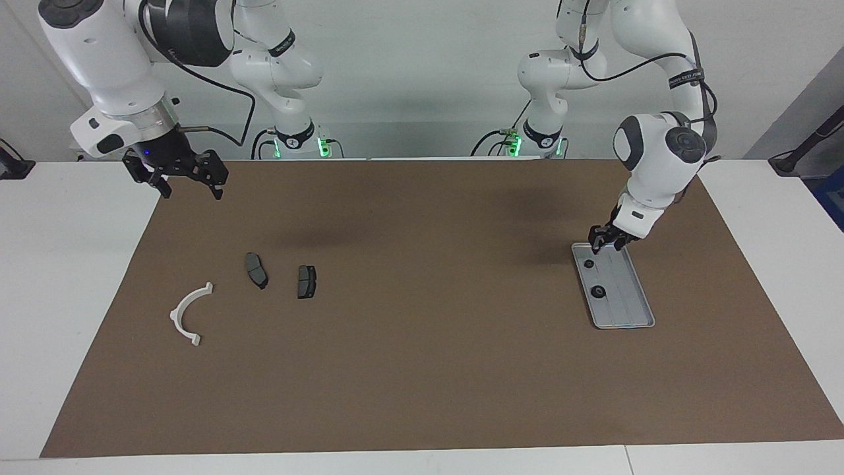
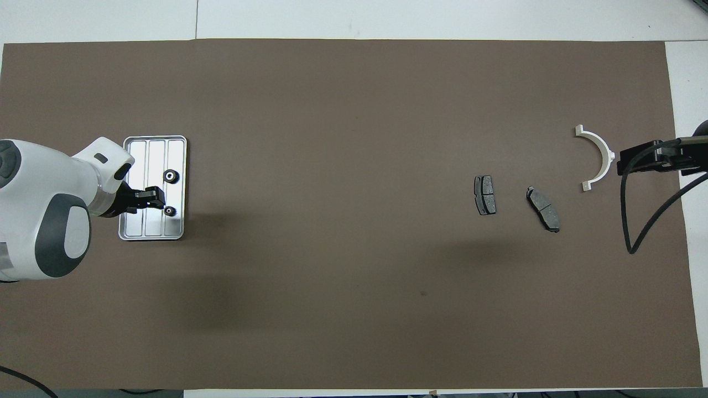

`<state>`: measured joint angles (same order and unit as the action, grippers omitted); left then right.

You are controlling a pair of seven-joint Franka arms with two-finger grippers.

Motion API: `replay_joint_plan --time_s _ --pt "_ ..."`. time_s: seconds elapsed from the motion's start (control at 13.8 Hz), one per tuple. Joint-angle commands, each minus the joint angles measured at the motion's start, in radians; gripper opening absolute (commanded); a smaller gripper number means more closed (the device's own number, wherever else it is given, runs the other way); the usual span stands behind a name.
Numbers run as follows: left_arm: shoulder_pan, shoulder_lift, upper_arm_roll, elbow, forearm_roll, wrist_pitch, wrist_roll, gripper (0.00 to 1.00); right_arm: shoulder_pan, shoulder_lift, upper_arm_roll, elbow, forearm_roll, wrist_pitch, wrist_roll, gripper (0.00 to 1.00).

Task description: Place bearing gear from tray to pile

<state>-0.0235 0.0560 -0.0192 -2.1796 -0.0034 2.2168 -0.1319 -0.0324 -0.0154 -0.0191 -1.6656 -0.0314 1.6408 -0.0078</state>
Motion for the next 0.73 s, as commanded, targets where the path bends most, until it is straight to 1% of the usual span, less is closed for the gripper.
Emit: replay_joint_plan --time_s 0.0,0.15,0.29,0.65 --pt "-0.041 0.051 0.008 -0.009 -0.01 0.072 -0.032 0.55 -0.015 -0.017 0.005 -0.023 0.01 0.016 -0.028 1.0" --pt "-0.032 0.064 0.008 -0.008 -0.01 0.083 -0.032 0.49 -0.015 -0.017 0.005 -0.025 0.01 0.019 -0.028 1.0" --pt "-0.03 0.07 0.008 -0.008 -0.01 0.087 -0.026 0.46 -0.015 -0.017 0.005 -0.025 0.01 0.017 -0.028 1.0" --pt "-0.024 0.091 0.008 -0.009 -0.01 0.104 -0.023 0.46 -0.043 -0.017 0.005 -0.022 0.01 0.014 -0.057 1.0"
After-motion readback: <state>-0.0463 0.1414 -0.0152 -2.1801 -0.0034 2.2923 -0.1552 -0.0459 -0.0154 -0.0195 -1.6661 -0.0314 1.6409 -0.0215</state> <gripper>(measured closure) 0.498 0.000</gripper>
